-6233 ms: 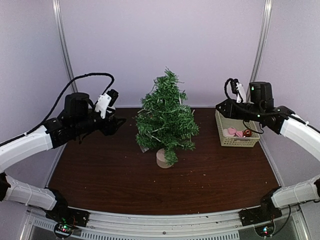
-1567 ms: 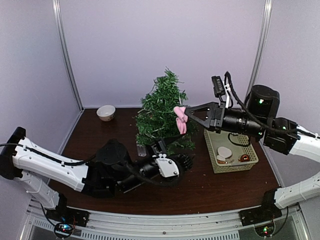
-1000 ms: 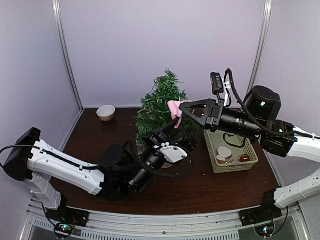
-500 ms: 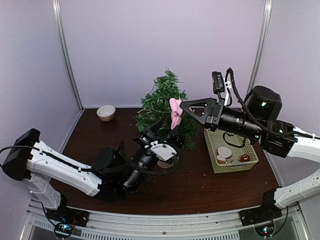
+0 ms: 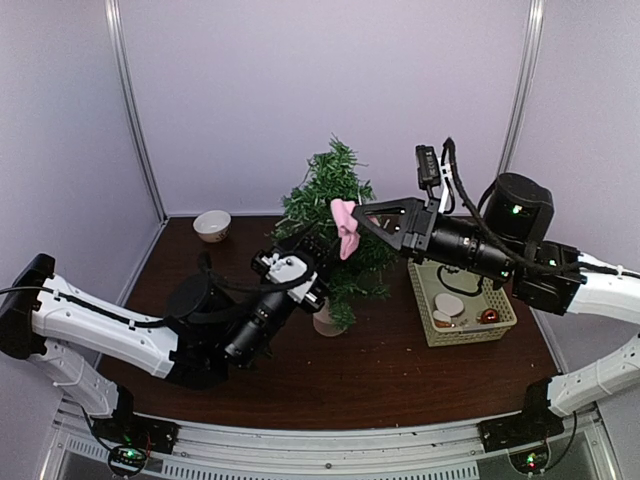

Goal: Decorate the small christmas tree

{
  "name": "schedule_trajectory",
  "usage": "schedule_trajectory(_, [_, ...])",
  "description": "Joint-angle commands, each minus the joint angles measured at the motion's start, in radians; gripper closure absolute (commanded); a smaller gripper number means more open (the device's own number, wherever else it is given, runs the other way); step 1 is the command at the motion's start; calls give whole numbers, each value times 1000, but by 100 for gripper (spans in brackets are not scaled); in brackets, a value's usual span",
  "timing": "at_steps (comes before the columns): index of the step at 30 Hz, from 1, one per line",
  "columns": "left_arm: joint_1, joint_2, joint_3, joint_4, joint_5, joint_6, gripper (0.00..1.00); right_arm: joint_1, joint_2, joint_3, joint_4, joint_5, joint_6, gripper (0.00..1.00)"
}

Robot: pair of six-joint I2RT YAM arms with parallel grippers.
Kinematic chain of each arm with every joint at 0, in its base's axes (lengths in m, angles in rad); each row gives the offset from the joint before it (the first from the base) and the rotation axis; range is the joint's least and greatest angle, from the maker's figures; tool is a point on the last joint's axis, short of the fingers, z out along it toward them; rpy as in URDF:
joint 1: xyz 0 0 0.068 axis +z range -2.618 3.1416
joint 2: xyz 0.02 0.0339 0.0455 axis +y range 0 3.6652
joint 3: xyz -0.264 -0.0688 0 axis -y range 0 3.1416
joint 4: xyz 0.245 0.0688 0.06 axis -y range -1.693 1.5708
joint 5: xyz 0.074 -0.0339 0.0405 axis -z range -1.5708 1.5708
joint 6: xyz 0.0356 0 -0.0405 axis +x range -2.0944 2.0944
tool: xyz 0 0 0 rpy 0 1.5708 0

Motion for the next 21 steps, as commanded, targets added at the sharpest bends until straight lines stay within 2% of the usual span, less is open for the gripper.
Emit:
schedule_trajectory(1, [11,-26,-12,-61,74,-88,61,11,5,22,42,-15,6,100])
schedule_trajectory(6, [10,-51,-55,-84,157,-142,51,12,9,26,37,-5,-1,100])
schedule_trajectory(13, [10,-57,-49,-159,251,-175,45,12,15,32,30,3,-14,100])
schedule_trajectory(17, [9,-24,-27,-122,217,-175,42,14,16,31,38,2,-12,100])
schedule_trajectory(21, [11,8,1,-75,131,-146,49,16,12,29,40,0,-9,100])
